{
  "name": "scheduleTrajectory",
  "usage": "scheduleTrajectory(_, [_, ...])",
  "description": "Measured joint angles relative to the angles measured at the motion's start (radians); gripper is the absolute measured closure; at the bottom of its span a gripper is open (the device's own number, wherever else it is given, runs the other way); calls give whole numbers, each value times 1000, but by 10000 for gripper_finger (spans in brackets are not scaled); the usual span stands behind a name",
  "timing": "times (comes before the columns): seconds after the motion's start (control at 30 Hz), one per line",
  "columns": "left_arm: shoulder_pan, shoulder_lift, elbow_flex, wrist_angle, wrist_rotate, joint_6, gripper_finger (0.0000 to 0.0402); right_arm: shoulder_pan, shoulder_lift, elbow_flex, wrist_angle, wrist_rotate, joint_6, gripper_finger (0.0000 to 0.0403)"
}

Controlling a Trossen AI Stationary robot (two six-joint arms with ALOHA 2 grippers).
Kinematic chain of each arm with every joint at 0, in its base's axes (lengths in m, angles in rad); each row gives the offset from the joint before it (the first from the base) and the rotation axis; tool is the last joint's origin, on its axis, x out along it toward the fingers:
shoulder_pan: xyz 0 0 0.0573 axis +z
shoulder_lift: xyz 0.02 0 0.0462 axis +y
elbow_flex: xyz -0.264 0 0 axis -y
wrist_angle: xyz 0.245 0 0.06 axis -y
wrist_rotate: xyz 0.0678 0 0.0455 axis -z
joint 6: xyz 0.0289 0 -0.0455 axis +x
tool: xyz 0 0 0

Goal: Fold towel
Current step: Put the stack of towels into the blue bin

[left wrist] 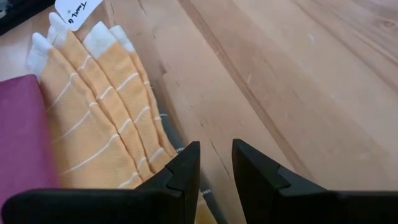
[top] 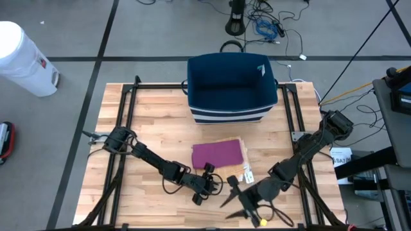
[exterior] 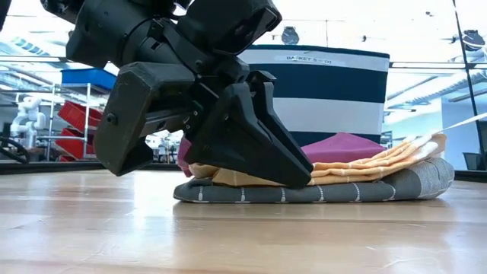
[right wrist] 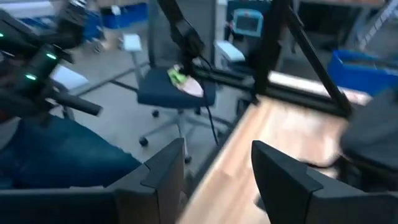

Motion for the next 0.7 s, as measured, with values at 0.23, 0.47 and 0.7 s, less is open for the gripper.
scheduleTrajectory(0.23, [0, 0, 0, 0, 0, 2, 303, 82, -10, 0, 27, 1, -5, 229])
scheduleTrajectory(0.47, [0, 0, 0, 0, 0, 1, 303, 97, -6, 0, 131, 8, -108, 229])
scheduleTrajectory(0.7, [0, 0, 0, 0, 1, 1, 303, 108, -5, 0, 133, 34, -85, 229])
